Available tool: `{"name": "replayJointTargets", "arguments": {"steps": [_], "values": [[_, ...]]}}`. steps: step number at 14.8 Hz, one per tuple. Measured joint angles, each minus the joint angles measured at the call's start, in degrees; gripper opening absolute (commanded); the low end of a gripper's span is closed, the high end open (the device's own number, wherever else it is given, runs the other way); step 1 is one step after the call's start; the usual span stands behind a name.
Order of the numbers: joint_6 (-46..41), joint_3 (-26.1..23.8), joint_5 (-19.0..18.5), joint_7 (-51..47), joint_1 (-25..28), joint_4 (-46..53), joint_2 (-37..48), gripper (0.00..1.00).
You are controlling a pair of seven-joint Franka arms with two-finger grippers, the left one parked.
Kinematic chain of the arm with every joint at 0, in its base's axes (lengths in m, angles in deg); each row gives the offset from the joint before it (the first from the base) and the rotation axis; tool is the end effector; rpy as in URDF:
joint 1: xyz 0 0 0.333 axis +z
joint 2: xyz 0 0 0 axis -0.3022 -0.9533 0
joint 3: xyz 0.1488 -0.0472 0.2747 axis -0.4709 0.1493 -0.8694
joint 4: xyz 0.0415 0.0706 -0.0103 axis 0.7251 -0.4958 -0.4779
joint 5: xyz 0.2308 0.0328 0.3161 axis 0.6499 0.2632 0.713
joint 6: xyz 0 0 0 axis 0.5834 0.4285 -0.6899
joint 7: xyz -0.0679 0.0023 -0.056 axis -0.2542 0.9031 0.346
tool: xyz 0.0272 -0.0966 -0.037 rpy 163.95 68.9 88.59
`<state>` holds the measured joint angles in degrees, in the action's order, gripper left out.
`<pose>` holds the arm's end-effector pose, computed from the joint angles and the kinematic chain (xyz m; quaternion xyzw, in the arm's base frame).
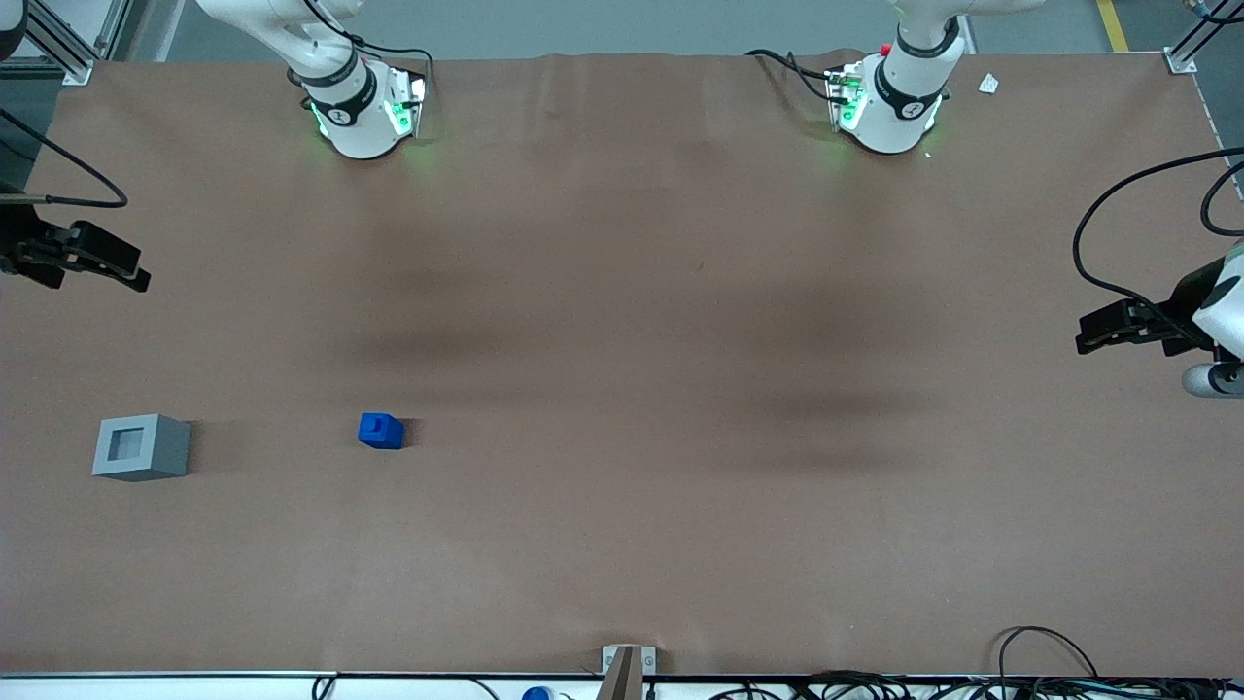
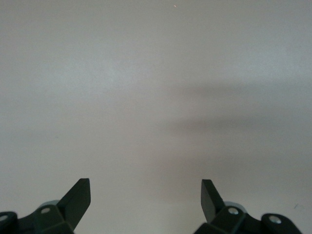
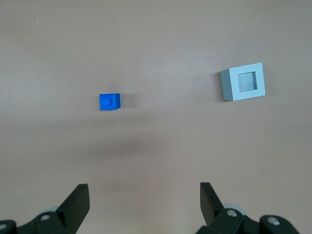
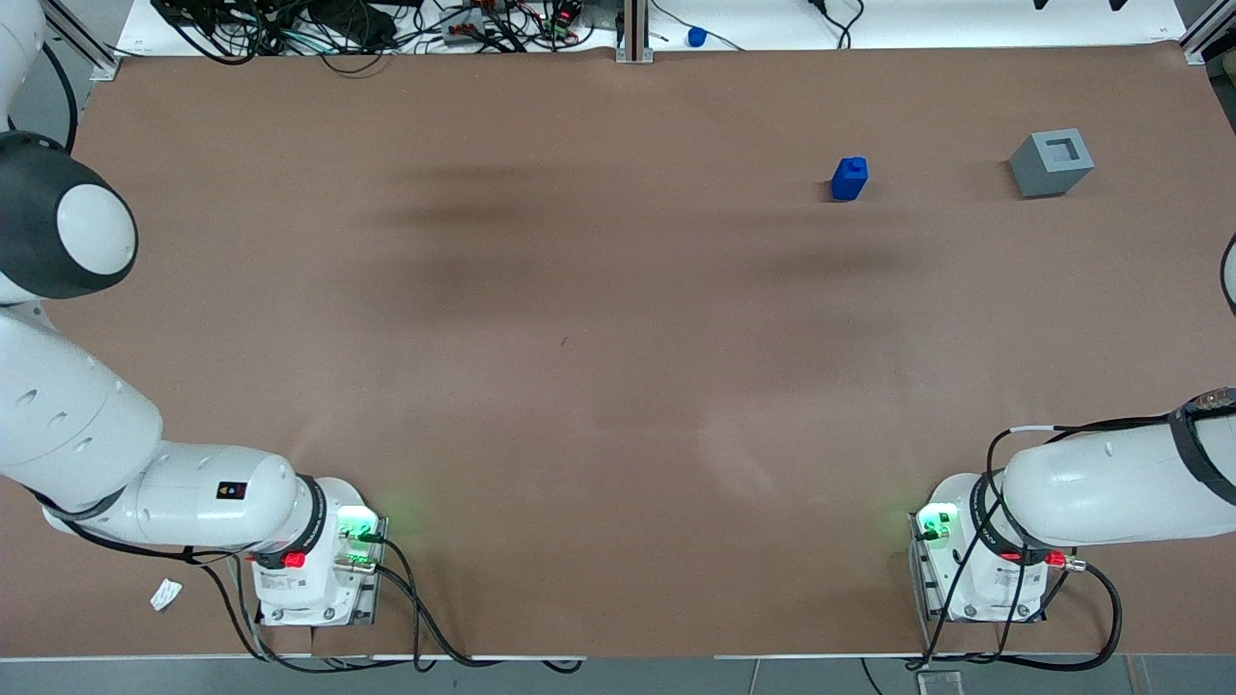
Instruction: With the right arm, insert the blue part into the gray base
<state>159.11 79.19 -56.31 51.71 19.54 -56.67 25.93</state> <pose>0.5708 -0.0160 0.6325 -0.9995 0.0313 0.0014 0.0064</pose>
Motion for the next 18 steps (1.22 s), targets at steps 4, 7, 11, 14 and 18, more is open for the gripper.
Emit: {"name": "replayJointTargets", "arguments": {"steps": [4, 7, 11, 14, 18], "values": [[-0.1, 0.0, 0.6, -0.2, -0.5, 0.0, 0.0, 1.0], [-0.7, 0.0, 0.9, -0.3, -0.7, -0.3, -0.1, 1.0], [-1.0, -0.1, 0.9, -0.2, -0.7, -1.0, -1.1, 1.0], [-0.8, -0.6, 1.1, -0.2, -0.3, -1.4, -3.0, 1.0], [5.1, -1.0, 1.2, -0.3, 1.7, -3.2, -7.2, 1.0]]}}
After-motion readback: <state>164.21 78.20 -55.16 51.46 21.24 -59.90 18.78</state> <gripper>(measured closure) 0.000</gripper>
